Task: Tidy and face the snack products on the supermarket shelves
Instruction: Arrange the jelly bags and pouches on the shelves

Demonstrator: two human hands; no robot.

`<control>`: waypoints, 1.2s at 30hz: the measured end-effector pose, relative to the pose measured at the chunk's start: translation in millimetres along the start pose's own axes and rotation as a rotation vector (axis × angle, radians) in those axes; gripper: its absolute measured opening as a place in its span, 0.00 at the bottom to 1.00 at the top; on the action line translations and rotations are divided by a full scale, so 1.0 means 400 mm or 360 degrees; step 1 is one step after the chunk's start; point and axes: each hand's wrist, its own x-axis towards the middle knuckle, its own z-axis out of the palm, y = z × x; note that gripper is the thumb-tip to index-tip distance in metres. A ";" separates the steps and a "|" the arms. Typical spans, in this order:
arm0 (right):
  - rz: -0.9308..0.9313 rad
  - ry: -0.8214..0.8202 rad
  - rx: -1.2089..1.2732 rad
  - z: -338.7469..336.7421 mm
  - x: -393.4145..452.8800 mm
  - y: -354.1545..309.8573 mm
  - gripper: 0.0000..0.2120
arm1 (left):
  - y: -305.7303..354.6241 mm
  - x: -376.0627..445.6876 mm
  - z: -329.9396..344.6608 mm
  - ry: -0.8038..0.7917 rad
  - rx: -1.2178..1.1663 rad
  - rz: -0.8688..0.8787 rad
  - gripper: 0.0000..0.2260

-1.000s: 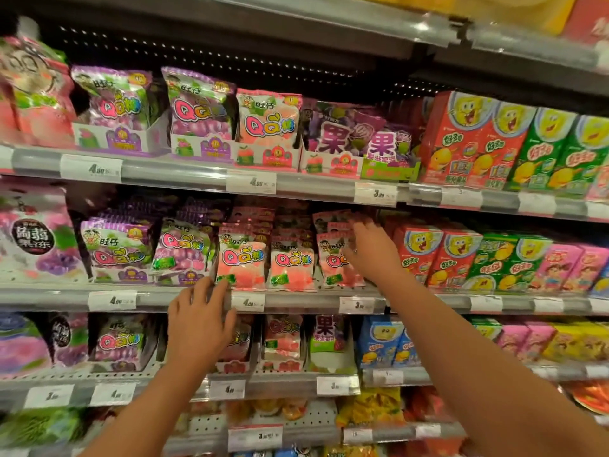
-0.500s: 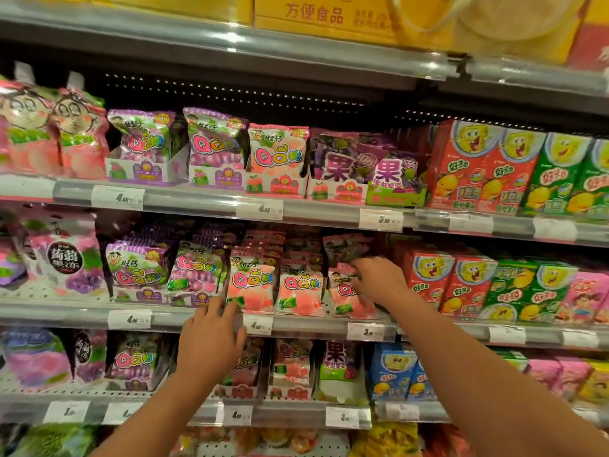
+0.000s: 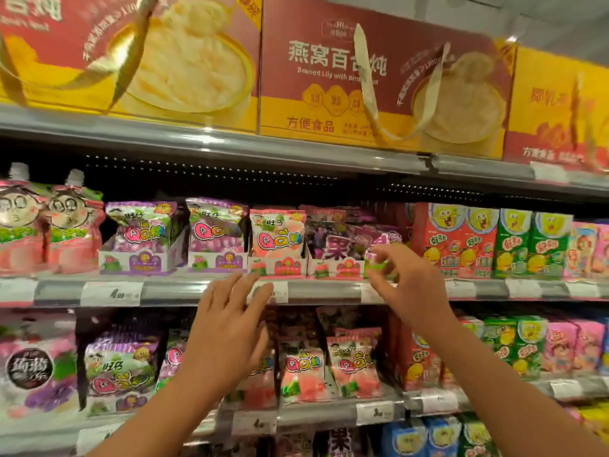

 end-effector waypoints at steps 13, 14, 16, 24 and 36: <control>0.0177 -0.0941 -0.0157 0.016 0.276 -0.031 0.28 | -0.034 -0.002 0.101 -0.0228 0.0058 -0.0074 0.30; 0.0174 -0.0980 -0.0221 0.024 0.282 -0.031 0.28 | -0.035 -0.003 0.105 -0.0223 0.0063 -0.0065 0.30; 0.0152 -0.1002 -0.0347 0.037 0.292 -0.028 0.28 | -0.034 -0.004 0.108 -0.0205 0.0071 -0.0065 0.30; 0.0281 -0.1152 -0.0495 0.089 0.309 -0.026 0.32 | -0.031 -0.006 0.113 -0.0126 0.0039 -0.0080 0.29; 0.0203 -0.0443 -0.0282 -0.050 0.295 -0.042 0.11 | -0.039 -0.007 0.114 -0.0090 0.0125 -0.0050 0.29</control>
